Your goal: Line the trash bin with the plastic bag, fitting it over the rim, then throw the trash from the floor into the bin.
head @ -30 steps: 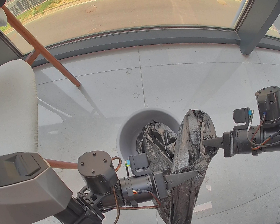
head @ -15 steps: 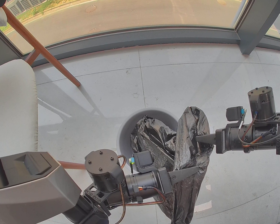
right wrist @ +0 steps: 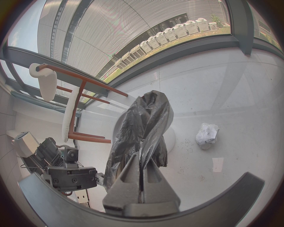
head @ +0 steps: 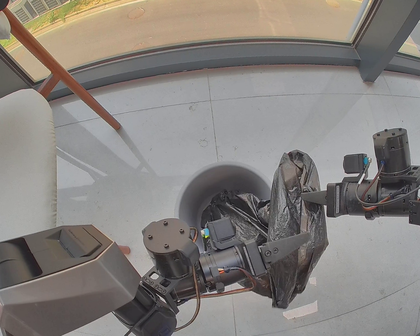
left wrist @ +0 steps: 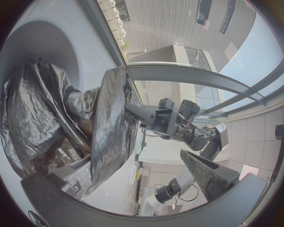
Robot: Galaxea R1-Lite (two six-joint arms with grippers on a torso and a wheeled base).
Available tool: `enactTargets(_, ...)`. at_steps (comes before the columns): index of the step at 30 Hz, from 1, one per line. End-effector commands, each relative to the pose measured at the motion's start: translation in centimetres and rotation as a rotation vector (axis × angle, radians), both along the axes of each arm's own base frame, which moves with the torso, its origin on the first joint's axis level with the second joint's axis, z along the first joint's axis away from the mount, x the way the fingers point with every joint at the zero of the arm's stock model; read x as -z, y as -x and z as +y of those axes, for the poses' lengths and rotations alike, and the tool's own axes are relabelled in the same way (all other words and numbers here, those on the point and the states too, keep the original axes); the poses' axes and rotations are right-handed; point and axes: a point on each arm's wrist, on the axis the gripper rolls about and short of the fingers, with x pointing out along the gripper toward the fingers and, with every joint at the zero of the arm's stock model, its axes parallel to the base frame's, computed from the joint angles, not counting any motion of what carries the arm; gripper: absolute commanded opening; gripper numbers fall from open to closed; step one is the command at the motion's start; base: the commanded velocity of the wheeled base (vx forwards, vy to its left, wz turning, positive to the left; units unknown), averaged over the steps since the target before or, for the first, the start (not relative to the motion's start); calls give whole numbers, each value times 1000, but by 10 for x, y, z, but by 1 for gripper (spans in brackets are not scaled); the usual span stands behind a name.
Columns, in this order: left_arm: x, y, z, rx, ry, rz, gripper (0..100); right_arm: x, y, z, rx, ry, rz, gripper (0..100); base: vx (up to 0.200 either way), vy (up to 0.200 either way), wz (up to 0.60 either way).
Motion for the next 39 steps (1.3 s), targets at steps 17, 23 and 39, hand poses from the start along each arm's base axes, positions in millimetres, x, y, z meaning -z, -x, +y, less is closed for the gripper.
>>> enactTargets(17,33,-7,-10,5,-61,-27,100,-2,-1,2,-1,-3,-9,0,0,0,0)
enactTargets(23,40,-12,-19,0,-59,-39,0,-2,-1,1,3,-3,-10,0,0,0,0)
enactTargets(39,-46,-34,34,-180,65,-92,0,-17,-2,-4,11,-23,-54,0,0,0,0)
